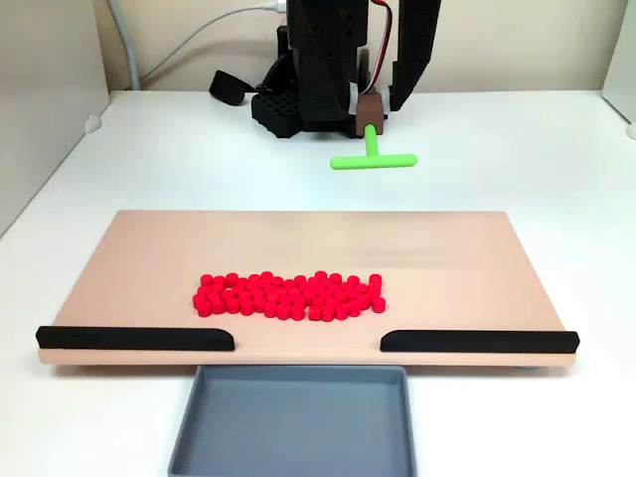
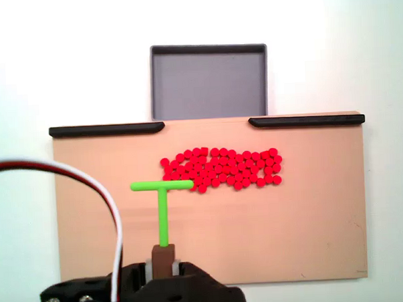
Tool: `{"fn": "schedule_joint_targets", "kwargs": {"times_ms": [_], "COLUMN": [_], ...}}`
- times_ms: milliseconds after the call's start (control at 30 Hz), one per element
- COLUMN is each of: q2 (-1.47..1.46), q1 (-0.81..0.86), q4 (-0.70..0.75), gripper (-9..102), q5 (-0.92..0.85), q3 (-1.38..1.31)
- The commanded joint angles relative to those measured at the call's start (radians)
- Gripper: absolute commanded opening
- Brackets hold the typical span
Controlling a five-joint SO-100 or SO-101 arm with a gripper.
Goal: Gather the right side granules
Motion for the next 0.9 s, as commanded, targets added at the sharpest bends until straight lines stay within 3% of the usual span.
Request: {"fn": "schedule_joint_targets", "kwargs": {"times_ms": [0,867], "q2": [0.008,0.017], "q1": [-0.005,0.000], "q4": [-0.014,-0.014], "gripper": [0,0], "q5": [-0.058,-0.066], "q3": [-0.025,-0.025]}}
